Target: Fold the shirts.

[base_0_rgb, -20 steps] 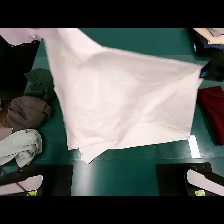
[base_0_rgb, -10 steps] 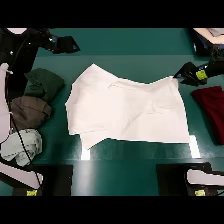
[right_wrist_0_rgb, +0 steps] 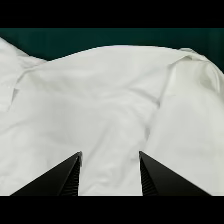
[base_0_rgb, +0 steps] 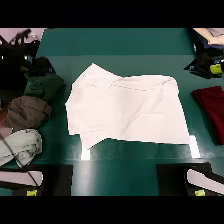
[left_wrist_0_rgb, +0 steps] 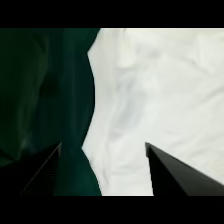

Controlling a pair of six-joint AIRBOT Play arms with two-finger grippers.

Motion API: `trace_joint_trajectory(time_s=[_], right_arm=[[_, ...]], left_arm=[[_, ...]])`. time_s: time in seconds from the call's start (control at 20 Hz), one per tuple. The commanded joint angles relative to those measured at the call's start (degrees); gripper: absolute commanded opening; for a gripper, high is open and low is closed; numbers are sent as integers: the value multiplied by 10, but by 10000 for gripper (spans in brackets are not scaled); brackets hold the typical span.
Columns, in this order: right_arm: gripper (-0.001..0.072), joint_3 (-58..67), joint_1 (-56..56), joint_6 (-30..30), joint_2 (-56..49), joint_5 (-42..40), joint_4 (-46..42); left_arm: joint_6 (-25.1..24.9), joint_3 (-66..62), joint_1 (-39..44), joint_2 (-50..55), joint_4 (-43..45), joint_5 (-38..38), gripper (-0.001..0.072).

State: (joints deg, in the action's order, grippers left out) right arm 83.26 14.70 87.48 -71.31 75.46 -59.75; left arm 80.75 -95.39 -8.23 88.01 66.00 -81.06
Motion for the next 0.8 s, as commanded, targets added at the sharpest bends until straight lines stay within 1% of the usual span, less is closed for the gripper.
trace_joint_trajectory(time_s=[0.0,0.05,0.15,0.25,0.3,0.5,0.75], right_arm=[[409,-1,1,-2,39,12,0],[409,-1,1,-2,44,12,0],[409,-1,1,-2,49,13,2],[408,-1,1,-2,49,18,2],[408,-1,0,-2,49,23,2],[408,-1,1,-2,49,41,2],[408,-1,0,-1,49,45,2]], left_arm=[[-47,235,-13,-121,-28,48,619],[-50,323,-14,-168,-37,74,621],[-78,473,-14,-254,-88,113,620],[-109,581,-13,-315,-161,138,620],[-114,616,-13,-330,-183,147,620],[-111,699,-13,-337,-176,180,620],[-112,713,-13,-335,-176,194,620]])
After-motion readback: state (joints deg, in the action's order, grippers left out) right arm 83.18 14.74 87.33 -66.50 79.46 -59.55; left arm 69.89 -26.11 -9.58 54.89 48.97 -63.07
